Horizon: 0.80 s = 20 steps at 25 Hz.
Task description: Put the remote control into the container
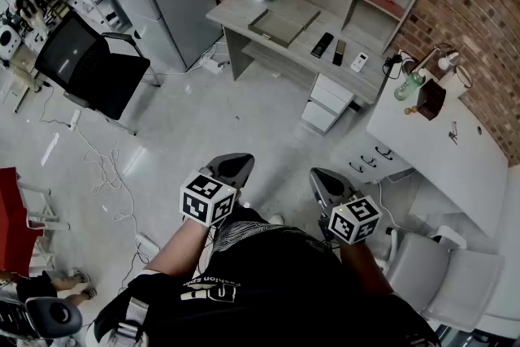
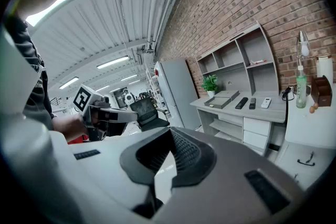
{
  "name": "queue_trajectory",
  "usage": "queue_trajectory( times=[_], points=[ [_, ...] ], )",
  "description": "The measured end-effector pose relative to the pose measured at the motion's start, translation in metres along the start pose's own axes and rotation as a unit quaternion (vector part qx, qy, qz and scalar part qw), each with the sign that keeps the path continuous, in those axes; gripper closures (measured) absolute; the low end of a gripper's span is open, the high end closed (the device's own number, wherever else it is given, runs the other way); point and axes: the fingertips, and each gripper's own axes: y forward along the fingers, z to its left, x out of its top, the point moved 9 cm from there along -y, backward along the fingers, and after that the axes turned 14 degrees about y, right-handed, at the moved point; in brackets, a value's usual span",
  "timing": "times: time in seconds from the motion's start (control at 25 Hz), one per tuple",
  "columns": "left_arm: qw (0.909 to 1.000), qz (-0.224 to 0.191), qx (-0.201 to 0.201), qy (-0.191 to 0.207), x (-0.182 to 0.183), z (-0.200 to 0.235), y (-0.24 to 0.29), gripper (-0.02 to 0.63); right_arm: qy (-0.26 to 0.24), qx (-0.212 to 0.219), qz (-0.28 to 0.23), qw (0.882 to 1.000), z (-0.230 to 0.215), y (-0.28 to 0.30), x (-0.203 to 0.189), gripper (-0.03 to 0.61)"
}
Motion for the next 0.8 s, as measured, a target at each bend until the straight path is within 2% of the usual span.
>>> queue_trajectory(
  times=[0.28, 0.48, 0.8],
  points=[
    [0.9999, -0.004, 0.003, -0.013, -0.006, 0.010, -0.005, 0.607, 0.002, -0.002, 0.001, 1.000, 0.005, 0.010, -0.005, 0.574],
    [0.9998, 0.002, 0.002, -0.019, -0.016, 0.015, -0.010, 0.607, 0.032, 0.016, -0.007, 0.999, 0.010, 0.021, -0.005, 0.574],
    [0.9996, 0.006, 0.005, -0.028, -0.024, 0.052, -0.011, 0.607, 0.039, 0.020, 0.008, 0.999, 0.015, 0.062, 0.000, 0.574]
  ],
)
